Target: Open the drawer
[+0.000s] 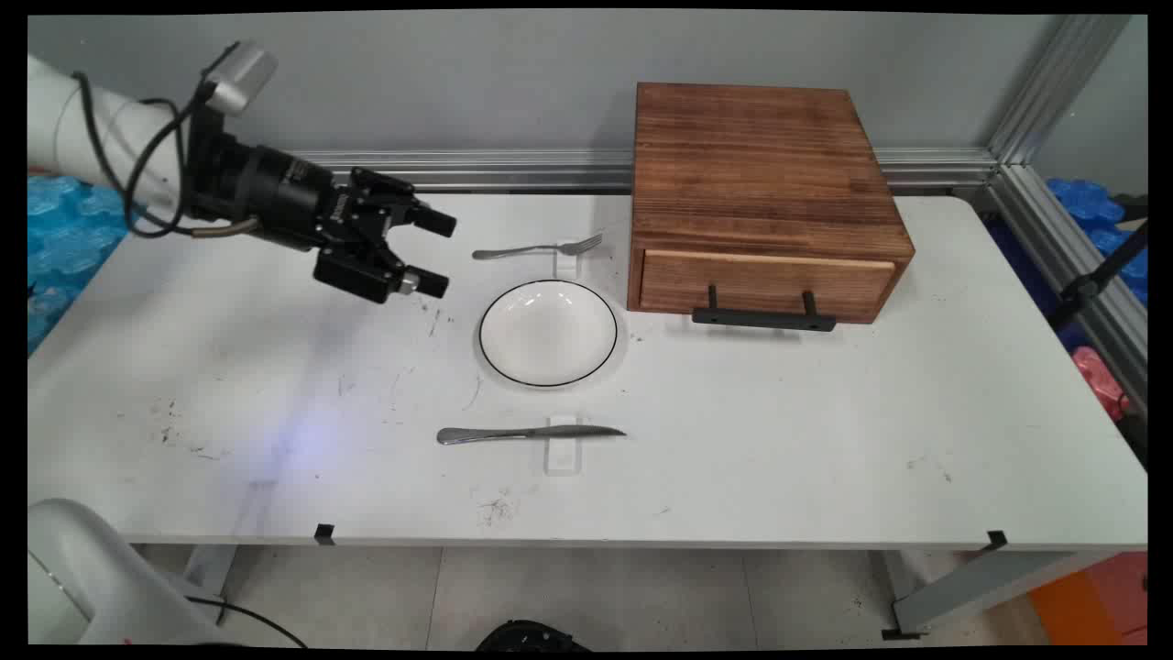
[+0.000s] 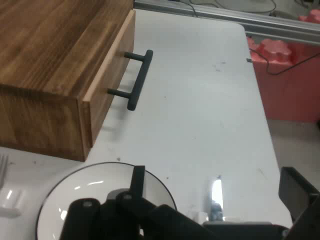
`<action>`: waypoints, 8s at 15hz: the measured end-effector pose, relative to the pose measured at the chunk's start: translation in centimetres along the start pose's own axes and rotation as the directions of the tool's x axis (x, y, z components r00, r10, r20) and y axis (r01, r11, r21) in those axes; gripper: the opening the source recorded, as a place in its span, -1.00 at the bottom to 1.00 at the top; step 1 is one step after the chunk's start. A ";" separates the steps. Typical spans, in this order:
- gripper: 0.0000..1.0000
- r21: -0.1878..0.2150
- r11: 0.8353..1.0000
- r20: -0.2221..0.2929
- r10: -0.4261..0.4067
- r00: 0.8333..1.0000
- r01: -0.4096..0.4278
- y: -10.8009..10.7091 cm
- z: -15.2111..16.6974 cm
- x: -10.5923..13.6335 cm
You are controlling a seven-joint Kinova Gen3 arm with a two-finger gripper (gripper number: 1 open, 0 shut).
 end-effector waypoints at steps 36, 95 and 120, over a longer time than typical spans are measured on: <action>1.00 0.008 0.954 0.513 0.254 0.820 -0.300 0.5 34.6 18.9; 1.00 -0.153 0.970 0.642 0.243 0.727 -0.188 16.5 44.4 13.2; 1.00 -0.192 0.967 0.619 0.253 0.743 -0.168 24.2 41.7 12.0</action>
